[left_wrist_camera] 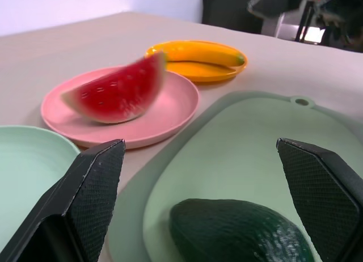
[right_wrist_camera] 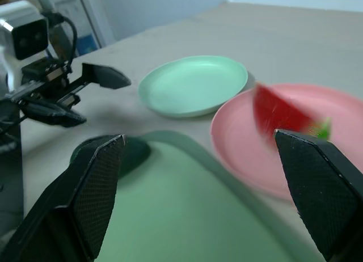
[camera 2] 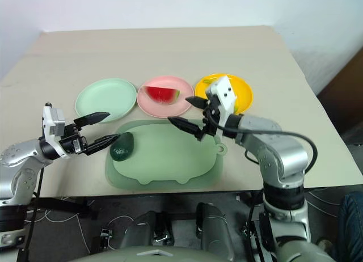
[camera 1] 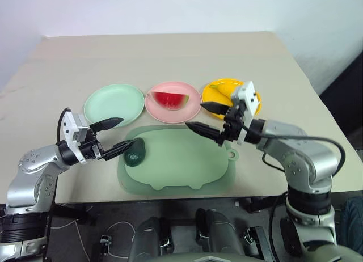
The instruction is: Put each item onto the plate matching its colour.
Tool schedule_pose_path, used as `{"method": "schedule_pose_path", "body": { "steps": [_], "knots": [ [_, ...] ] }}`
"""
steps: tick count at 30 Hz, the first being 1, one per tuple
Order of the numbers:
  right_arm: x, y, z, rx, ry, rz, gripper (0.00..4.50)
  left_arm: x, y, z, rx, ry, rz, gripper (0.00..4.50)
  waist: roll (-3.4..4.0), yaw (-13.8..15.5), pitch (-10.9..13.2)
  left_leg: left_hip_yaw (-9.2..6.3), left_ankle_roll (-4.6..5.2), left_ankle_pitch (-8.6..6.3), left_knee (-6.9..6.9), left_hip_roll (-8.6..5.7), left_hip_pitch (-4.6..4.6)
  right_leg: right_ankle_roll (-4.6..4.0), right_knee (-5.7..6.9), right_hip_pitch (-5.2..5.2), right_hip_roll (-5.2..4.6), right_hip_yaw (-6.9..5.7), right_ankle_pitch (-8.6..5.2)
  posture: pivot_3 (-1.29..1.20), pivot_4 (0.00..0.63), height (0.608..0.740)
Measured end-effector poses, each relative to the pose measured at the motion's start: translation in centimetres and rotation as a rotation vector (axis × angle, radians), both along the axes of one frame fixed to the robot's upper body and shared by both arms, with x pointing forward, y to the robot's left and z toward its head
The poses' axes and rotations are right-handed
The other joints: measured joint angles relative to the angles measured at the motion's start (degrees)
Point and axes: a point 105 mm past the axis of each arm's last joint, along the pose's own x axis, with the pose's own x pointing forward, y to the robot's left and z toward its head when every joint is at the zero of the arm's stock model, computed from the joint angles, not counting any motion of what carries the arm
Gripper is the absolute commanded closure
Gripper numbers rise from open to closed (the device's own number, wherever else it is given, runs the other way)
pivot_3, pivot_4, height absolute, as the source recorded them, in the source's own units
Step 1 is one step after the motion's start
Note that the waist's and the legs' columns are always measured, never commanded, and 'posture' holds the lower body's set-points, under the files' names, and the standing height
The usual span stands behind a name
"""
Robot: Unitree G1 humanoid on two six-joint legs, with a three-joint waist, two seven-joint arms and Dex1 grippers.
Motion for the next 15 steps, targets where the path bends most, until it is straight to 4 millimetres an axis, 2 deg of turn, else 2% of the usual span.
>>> {"method": "schedule_pose_path", "body": {
  "steps": [3,7,11,15],
  "knots": [
    [-0.7,0.3,0.6,0.045,-0.038,0.021,0.02,-0.2,-0.2,0.0,0.0,0.004,0.0,0.0,0.0,0.33,0.0,-0.04,0.0,0.0,0.0,0.0,0.03,-0.08,-0.01,0.03,0.0,-0.01,-0.05,0.0,0.15,0.696],
    [-1.4,0.1,-0.1,0.068,-0.023,0.047,0.02,-0.7,-0.2,0.0,-0.016,0.02,0.013,0.0,-0.01,0.73,0.0,-0.07,0.01,-0.01,0.0,-0.01,0.01,-0.08,-0.08,0.06,0.0,-0.01,-0.05,0.0,0.15,0.696],
    [-1.7,-0.3,-0.4,0.05,-0.037,0.049,0.02,-1.2,-0.7,0.2,-0.059,0.032,0.016,0.0,-0.02,0.73,0.0,-0.13,0.01,-0.01,0.01,0.0,0.05,-0.09,-0.18,0.15,0.01,-0.03,-0.06,0.0,0.15,0.696],
    [-1.8,0.0,-0.5,0.007,-0.08,0.067,0.02,-1.7,-0.8,-0.3,-0.06,0.06,0.026,0.0,-0.01,0.71,0.01,-0.16,0.01,-0.01,-0.02,0.0,0.05,-0.09,-0.26,0.17,0.04,-0.07,-0.06,0.0,0.15,0.696]
  ]
}}
